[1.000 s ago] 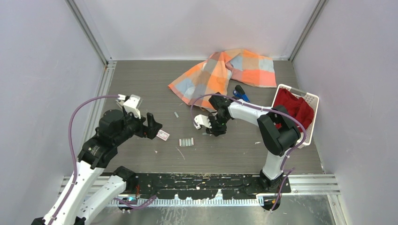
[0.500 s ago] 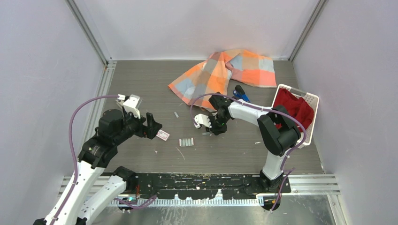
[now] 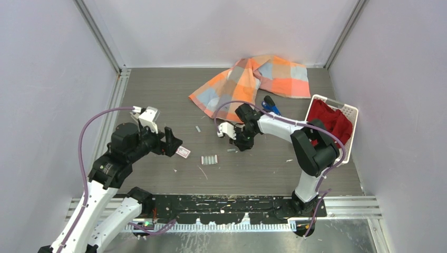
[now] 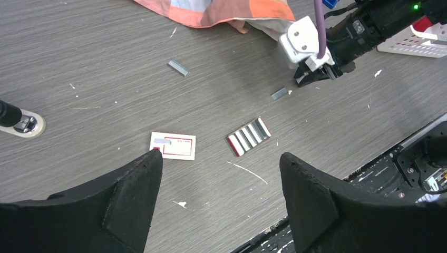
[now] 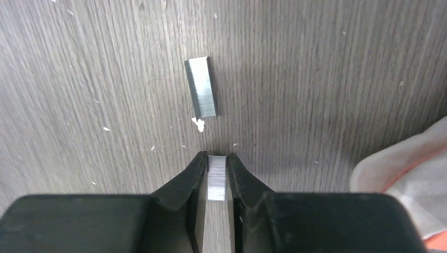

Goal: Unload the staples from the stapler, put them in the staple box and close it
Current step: Pick up the staple from the center of the board, then place the staple in the staple box.

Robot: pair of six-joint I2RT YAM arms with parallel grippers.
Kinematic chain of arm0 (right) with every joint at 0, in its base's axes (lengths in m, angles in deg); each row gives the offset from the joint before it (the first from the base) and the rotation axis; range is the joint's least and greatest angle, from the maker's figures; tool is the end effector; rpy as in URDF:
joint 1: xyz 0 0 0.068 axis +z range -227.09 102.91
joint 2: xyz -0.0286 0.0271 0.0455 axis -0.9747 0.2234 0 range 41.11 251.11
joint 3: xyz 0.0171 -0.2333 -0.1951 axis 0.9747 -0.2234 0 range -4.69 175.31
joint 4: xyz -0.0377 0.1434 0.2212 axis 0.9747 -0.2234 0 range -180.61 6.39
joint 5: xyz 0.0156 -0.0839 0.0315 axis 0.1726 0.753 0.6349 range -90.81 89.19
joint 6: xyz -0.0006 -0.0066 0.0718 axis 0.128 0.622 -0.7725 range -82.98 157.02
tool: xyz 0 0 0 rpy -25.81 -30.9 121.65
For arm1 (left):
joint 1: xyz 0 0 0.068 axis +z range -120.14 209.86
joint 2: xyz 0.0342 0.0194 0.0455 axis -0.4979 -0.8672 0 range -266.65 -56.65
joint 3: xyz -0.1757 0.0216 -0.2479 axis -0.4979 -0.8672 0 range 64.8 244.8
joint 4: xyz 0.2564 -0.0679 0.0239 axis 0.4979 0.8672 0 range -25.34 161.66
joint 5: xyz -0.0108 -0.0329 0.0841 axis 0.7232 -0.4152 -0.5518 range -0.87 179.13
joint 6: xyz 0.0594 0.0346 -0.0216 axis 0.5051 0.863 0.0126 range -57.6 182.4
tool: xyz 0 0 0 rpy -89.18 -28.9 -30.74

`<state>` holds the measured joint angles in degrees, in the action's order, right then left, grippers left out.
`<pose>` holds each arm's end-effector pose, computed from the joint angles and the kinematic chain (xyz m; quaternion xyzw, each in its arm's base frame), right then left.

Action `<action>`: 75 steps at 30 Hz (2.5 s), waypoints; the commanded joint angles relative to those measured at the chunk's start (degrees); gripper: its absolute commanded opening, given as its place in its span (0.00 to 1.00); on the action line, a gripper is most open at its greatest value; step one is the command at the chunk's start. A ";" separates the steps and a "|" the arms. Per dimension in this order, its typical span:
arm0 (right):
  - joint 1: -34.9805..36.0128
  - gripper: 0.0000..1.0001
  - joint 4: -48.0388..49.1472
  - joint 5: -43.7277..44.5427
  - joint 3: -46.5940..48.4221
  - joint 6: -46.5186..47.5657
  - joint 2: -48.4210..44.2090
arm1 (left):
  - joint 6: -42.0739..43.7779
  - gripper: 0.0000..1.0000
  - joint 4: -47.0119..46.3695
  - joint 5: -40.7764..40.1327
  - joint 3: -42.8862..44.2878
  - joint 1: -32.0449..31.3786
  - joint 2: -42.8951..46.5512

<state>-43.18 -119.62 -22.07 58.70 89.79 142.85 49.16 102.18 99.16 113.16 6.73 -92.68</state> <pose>0.2774 0.2125 0.1710 -0.6865 0.6909 0.1584 0.1619 0.1170 -0.0613 0.3436 0.1192 0.8339 -0.2366 0.4841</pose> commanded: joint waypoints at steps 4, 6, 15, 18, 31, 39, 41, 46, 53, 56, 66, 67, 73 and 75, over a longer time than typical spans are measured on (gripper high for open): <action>-1.52 0.12 5.44 -8.95 -0.46 -13.52 -7.83 | -1.98 0.81 -4.28 5.76 -0.69 0.44 -2.40; -2.60 0.12 7.61 -12.60 -1.38 -16.91 -9.30 | -5.33 0.81 -6.08 9.29 -1.54 0.42 -3.80; -5.91 0.11 19.79 -26.54 -8.80 -32.09 -15.64 | -31.46 0.80 -30.25 22.73 -19.52 0.31 -8.89; -6.04 0.12 21.68 -28.90 -9.46 -35.00 -15.48 | -30.91 0.79 -27.73 18.31 -21.25 -0.21 -7.80; -6.05 0.12 23.94 -30.08 -10.44 -37.92 -15.08 | -27.01 0.41 -18.33 4.49 -23.53 -3.52 -13.79; -6.05 0.12 24.02 -29.96 -10.50 -37.90 -14.81 | -25.92 0.14 -19.93 0.68 -21.41 -7.94 -24.65; -6.03 0.12 24.17 -30.06 -10.59 -38.08 -14.81 | -25.66 0.12 -20.61 -0.04 -21.07 -8.59 -26.45; -5.89 0.12 25.15 -30.70 -11.08 -39.32 -14.64 | -25.20 0.09 -22.84 -1.36 -19.68 -10.25 -31.65; -5.46 0.12 27.07 -31.07 -11.68 -41.71 -14.24 | -25.14 0.09 -24.91 -2.73 -16.84 -12.35 -38.59; -4.90 0.12 28.23 -31.21 -12.10 -43.13 -13.84 | -25.55 0.09 -25.98 -2.70 -16.27 -13.46 -40.41; -2.98 0.12 32.80 -29.81 -13.34 -48.88 -12.19 | -27.12 0.08 -27.77 -3.43 -13.94 -17.49 -44.68; -2.83 0.12 33.38 -29.44 -13.48 -49.54 -12.05 | -27.23 0.08 -28.03 -3.41 -13.70 -17.76 -45.06; -0.61 0.12 35.43 -26.41 -13.77 -51.47 -10.90 | -27.73 0.09 -28.94 -3.09 -12.77 -18.82 -47.27; 0.37 0.12 35.69 -24.36 -13.33 -51.72 -10.46 | -27.74 0.09 -28.61 -3.27 -13.25 -18.83 -46.37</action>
<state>-44.82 -87.68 -49.59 44.80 39.96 131.74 21.58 73.11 97.74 100.18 -11.72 -138.66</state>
